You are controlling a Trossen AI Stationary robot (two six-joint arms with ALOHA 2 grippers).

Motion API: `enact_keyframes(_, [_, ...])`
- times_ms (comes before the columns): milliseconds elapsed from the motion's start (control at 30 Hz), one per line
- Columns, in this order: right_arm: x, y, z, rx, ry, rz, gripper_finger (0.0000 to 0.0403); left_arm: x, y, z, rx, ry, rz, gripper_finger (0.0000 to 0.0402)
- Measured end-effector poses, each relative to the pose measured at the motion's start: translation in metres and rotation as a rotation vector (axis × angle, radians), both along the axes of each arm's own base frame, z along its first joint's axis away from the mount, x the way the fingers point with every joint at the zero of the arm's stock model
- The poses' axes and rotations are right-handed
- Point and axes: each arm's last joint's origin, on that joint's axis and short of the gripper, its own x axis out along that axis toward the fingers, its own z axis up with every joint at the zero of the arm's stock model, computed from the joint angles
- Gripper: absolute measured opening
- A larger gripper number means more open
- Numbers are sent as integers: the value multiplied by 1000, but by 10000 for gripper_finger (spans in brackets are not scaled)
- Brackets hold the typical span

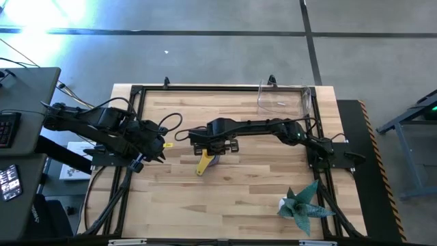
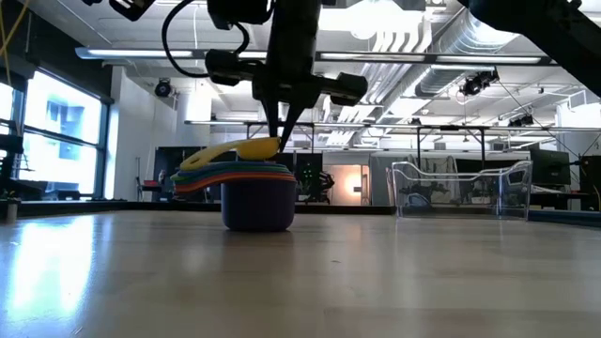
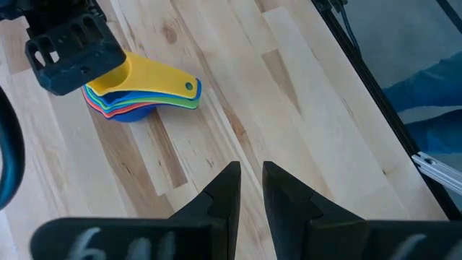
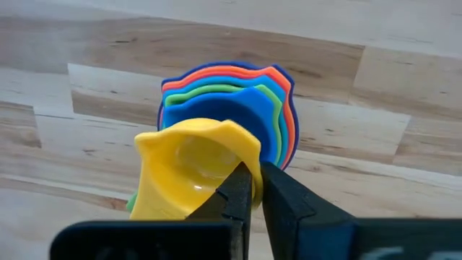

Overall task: Nest measuring cups in basket
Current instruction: Stack the yellow measuring cup on top of the blue measuring cup

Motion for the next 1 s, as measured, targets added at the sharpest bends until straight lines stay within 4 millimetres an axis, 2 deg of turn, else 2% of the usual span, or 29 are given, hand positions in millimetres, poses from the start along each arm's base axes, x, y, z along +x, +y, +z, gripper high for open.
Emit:
enact_keyframes(367, [0, 0, 0, 8, -2, 3, 66, 0, 0, 0, 0, 0, 0, 48])
enact_keyframes(567, [1, 3, 4, 56, -16, 6, 73, 0, 0, 0, -1, 0, 1, 48])
enact_keyframes(833, [0, 47, 13, 61, -70, 35, 73, -4, 1, 0, -8, -10, 9, 48])
enact_keyframes(1000, [-4, 71, 13, 10, -70, -6, 73, 1, 1, -16, -22, -28, 29, 48])
